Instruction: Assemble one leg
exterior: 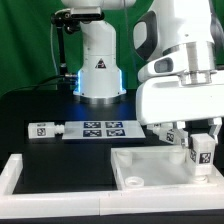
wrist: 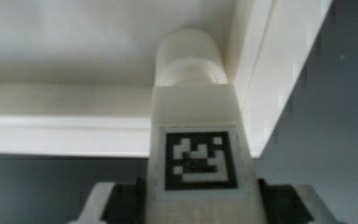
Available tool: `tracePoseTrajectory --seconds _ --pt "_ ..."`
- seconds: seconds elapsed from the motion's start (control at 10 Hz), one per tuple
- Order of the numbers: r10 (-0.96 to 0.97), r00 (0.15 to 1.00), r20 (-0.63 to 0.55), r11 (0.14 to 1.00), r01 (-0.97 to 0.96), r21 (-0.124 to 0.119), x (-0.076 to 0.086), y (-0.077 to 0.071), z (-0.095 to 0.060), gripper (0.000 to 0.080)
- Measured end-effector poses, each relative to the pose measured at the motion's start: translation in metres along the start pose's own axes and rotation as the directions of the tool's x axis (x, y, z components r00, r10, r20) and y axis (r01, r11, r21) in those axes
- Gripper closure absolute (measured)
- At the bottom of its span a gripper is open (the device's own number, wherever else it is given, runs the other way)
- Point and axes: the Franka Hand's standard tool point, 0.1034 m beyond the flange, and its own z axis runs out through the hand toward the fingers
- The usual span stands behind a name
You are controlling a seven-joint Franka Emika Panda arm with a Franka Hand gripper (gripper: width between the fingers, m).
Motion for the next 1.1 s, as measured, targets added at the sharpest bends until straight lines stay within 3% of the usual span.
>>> tracePoseTrajectory --seconds 0.7,0.9,1.0,1.1 --pt "0.0 1.0 -0.022 1.0 0.0 0.003 0.0005 -0.0009 0.0016 0.0512" --pt "-0.002 1.0 -0.022 1.0 0.002 0.003 0.0005 -0.0009 0.0016 0.0263" --pt "-0.002 1.0 -0.022 1.0 0.002 0.003 0.0005 -0.0008 0.0016 0.0263" --pt "-0.003 1.0 -0.022 1.0 0.003 0.003 0.0005 -0.0006 0.0016 0.0173"
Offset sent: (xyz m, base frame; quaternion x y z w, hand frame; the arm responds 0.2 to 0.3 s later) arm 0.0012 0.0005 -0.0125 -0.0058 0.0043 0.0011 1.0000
